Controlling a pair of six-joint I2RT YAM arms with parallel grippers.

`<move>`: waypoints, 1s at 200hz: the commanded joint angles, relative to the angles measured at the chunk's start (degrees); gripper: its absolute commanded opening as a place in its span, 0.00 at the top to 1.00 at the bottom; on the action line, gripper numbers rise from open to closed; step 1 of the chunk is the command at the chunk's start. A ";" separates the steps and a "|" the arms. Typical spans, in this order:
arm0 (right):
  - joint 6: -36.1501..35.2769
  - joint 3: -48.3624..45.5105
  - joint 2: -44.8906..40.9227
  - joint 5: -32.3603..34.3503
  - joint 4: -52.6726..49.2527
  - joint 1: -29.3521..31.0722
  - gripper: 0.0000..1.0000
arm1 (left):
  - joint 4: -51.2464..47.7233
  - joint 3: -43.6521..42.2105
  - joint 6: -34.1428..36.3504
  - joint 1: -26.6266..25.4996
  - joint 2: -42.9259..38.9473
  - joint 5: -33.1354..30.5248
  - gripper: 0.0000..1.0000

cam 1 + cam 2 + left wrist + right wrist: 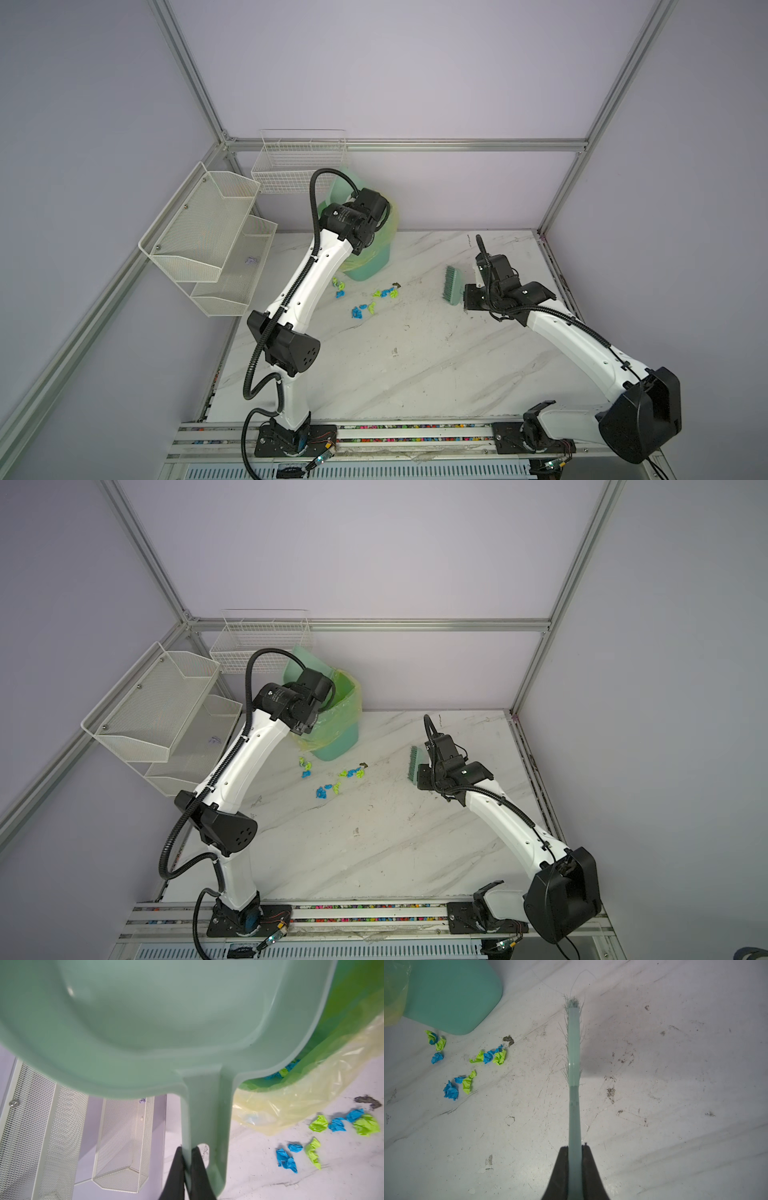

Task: Sweep away the paper scraps from the table
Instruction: 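Bring the empty dustpan back down toward the remaining scraps with the left gripper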

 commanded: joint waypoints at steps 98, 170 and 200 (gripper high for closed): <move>7.98 7.74 8.10 -7.33 10.99 4.57 1.00 | 1.60 -16.81 -5.85 -0.35 -15.38 19.14 1.00; 14.91 10.33 13.98 -9.18 19.38 8.41 1.00 | 5.64 -24.95 -4.69 -0.38 -22.62 24.55 1.00; 17.66 10.55 16.19 -10.83 22.88 9.13 1.00 | 9.53 -30.15 -3.75 -0.49 -27.40 29.17 1.00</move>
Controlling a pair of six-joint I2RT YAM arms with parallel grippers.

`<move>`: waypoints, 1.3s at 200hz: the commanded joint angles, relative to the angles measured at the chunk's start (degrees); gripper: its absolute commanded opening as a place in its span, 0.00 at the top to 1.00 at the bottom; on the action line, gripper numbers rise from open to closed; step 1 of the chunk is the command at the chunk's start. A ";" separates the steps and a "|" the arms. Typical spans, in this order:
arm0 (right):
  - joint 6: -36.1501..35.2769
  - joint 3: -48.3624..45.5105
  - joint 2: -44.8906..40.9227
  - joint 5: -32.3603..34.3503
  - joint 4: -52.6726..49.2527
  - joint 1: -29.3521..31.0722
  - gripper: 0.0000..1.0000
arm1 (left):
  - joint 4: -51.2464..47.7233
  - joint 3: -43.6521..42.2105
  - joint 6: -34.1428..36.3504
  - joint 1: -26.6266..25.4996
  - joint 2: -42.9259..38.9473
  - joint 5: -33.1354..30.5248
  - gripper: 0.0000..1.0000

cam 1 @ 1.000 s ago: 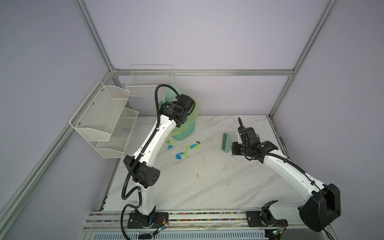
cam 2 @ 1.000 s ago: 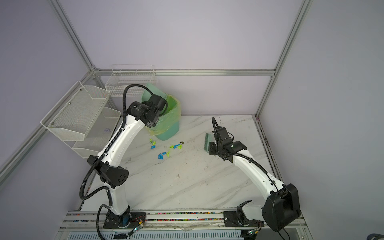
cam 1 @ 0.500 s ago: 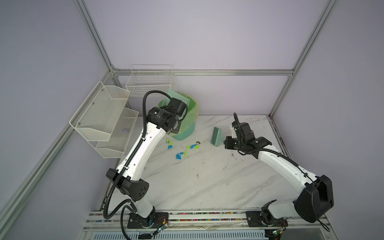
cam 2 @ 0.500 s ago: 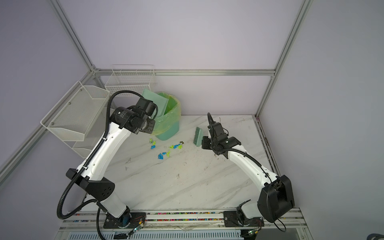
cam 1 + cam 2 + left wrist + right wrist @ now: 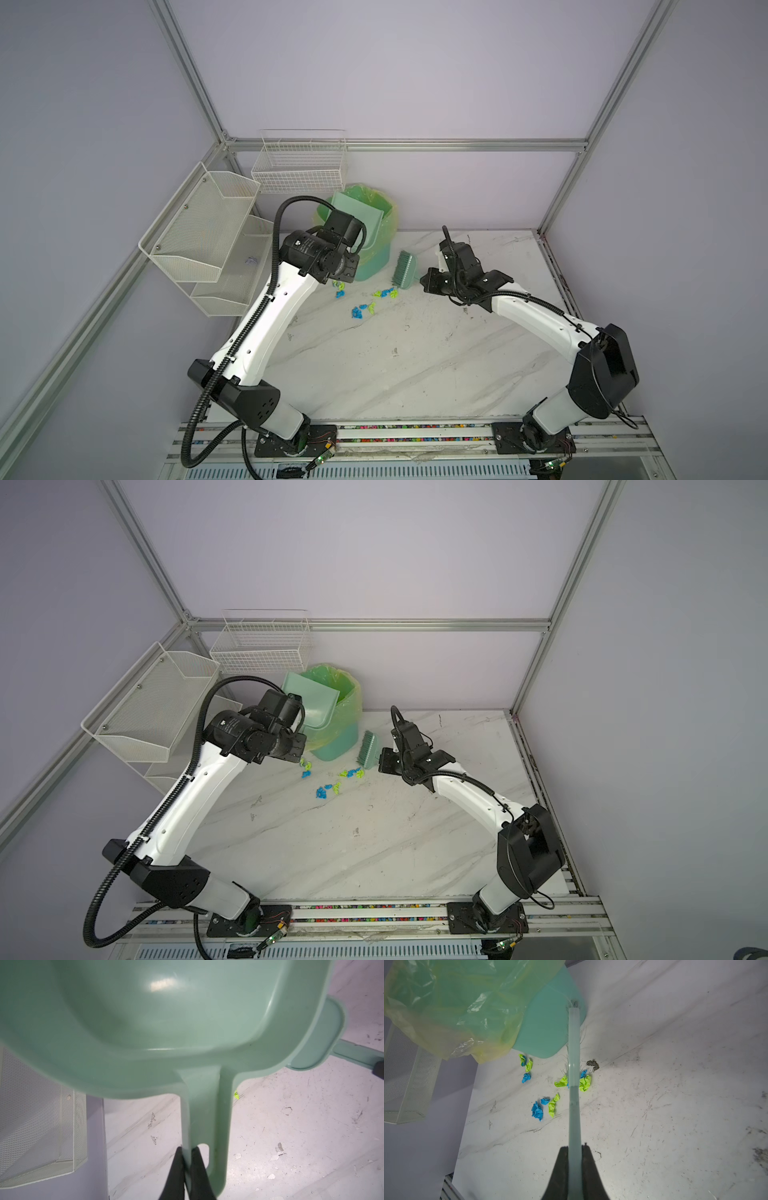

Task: Sweep away the paper scraps from the table
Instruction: 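Bring the empty dustpan back down toward the remaining scraps with the left gripper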

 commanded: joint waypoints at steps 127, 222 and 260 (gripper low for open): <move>7.38 3.64 10.87 -4.80 11.87 3.69 1.00 | 7.56 -18.94 -4.14 -4.07 -11.23 9.02 1.00; 7.62 -1.05 10.24 -4.32 11.48 3.22 1.00 | 7.17 -22.36 -5.43 -5.63 -10.76 8.83 1.00; 7.88 -5.31 5.48 -4.59 11.26 1.26 1.00 | 7.31 -22.59 -4.76 -6.03 -10.43 8.18 1.00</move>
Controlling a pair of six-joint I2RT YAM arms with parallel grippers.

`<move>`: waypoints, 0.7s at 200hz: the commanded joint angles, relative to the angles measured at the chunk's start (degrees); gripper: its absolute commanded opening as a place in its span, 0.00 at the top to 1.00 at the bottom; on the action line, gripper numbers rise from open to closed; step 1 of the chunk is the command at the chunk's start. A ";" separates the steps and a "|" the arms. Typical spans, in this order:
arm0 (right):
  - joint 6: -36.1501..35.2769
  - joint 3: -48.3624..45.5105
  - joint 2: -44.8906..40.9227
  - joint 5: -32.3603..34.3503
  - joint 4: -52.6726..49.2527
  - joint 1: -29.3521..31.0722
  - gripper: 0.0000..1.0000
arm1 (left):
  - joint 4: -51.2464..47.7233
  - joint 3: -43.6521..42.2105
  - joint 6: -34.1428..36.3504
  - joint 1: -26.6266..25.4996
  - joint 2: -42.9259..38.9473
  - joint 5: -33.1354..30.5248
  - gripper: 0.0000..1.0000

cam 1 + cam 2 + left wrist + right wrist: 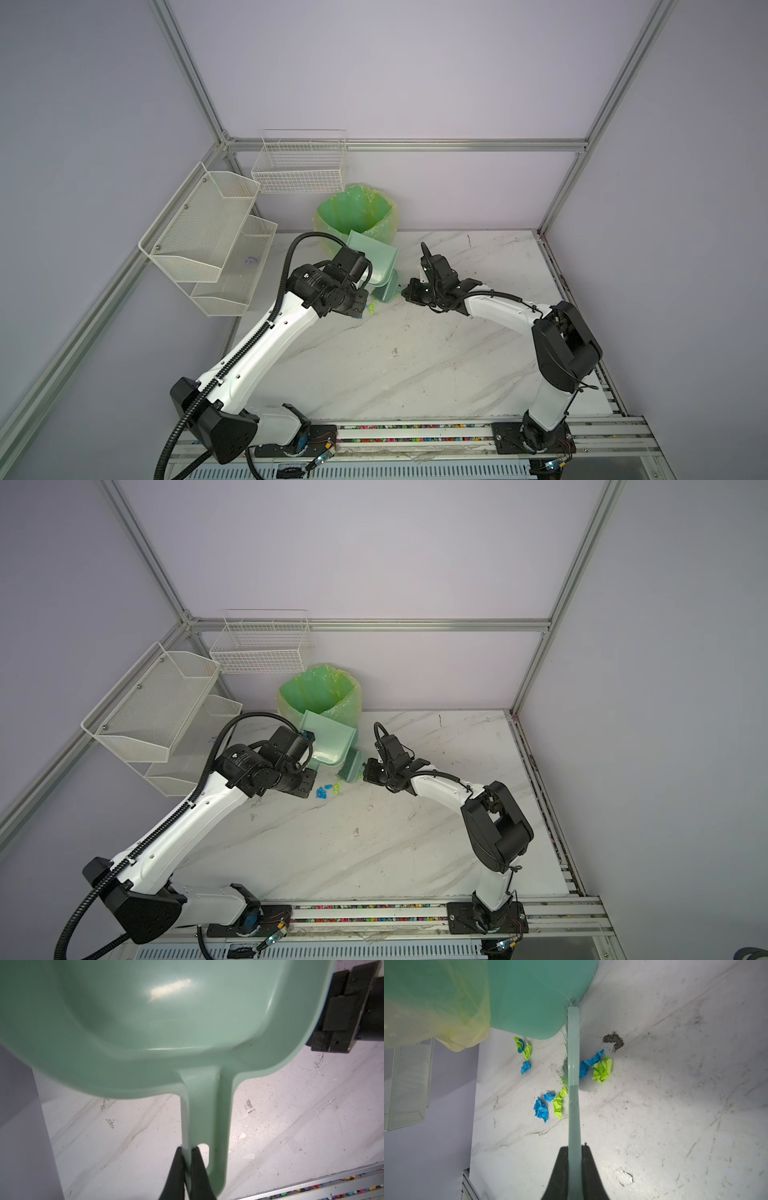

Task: Sweep away the paper scraps from the table
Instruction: 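Bring the empty dustpan back down toward the remaining scraps with the left gripper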

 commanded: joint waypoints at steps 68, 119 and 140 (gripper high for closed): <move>-1.40 -10.29 -14.32 1.26 -4.70 -7.36 1.00 | 2.56 -2.48 -0.68 -2.18 0.60 -0.14 1.00; -2.51 -13.32 -21.03 4.16 -9.68 -8.46 1.00 | 3.60 -4.99 -0.82 -2.34 1.80 0.06 1.00; -2.07 -12.81 -23.97 4.60 -10.94 -8.48 1.00 | 4.90 -7.24 -0.98 -2.51 2.39 0.67 1.00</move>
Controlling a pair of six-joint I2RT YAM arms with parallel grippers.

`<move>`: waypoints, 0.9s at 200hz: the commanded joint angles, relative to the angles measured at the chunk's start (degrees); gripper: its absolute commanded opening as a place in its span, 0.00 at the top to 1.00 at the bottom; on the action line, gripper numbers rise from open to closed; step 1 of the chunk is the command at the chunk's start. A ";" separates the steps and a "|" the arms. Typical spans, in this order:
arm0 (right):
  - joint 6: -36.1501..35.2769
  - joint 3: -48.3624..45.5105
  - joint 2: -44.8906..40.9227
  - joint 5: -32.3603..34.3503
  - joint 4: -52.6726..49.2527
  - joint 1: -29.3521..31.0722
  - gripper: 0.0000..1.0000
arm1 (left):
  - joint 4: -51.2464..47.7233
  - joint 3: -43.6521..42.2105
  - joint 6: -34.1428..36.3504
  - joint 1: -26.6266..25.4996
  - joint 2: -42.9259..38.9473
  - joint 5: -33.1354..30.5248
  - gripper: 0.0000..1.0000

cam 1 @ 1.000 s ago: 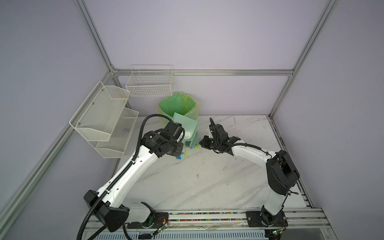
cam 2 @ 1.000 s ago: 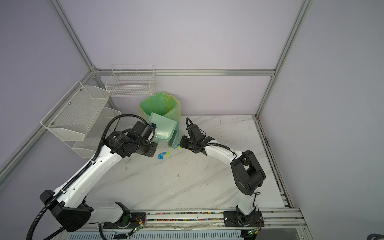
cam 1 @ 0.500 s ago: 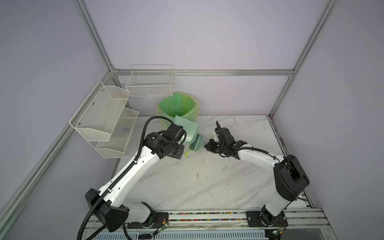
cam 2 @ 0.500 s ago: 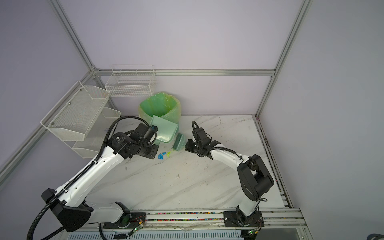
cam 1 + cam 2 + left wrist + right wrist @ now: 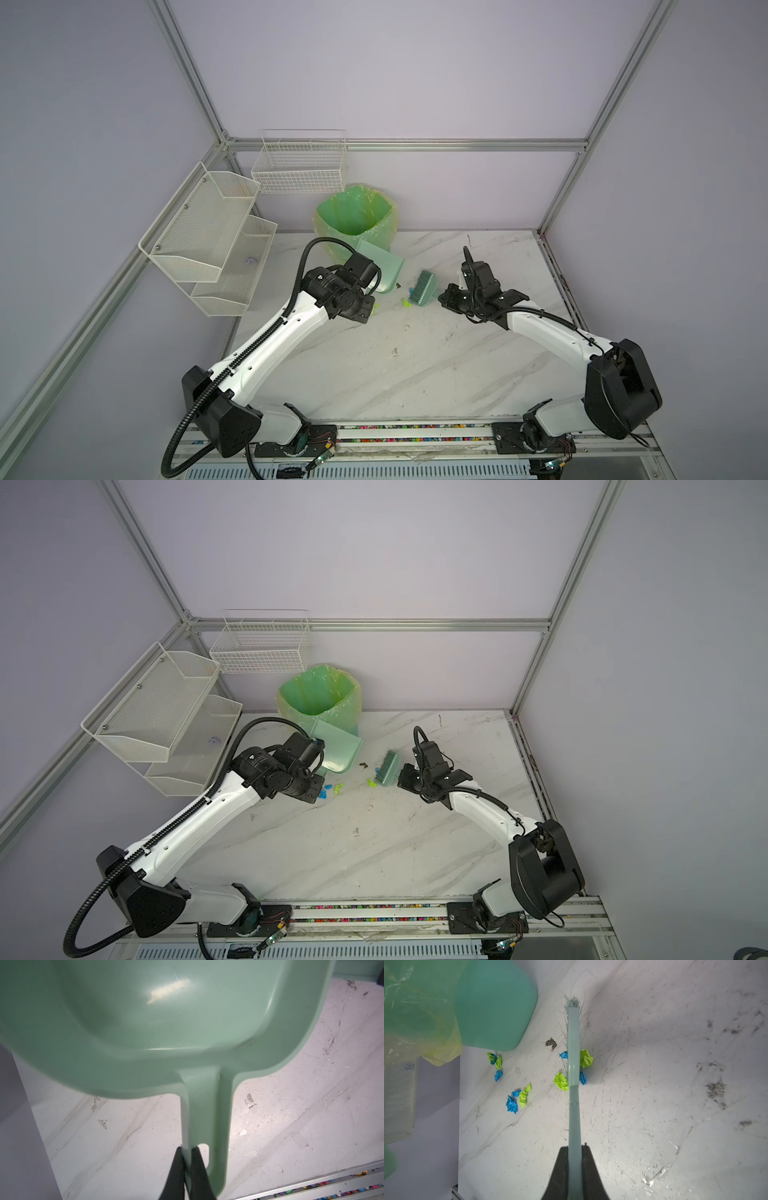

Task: Sweep away the paper scraps from the table
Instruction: 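Bring the empty dustpan back down toward the remaining scraps with the left gripper, then set the dustpan edge beside the scraps with the left while the right lowers the brush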

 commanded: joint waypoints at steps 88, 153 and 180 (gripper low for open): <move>-4.70 7.27 -5.79 4.97 -8.91 -0.22 1.00 | 6.19 -8.50 -1.73 -0.42 4.04 5.13 1.00; -9.93 10.76 -3.04 10.46 -13.91 -0.26 1.00 | 4.28 -11.74 -1.27 -1.75 4.69 11.33 1.00; -12.27 12.54 -0.75 12.41 -15.85 -0.25 1.00 | 3.77 -12.80 -1.42 -3.05 4.97 13.94 1.00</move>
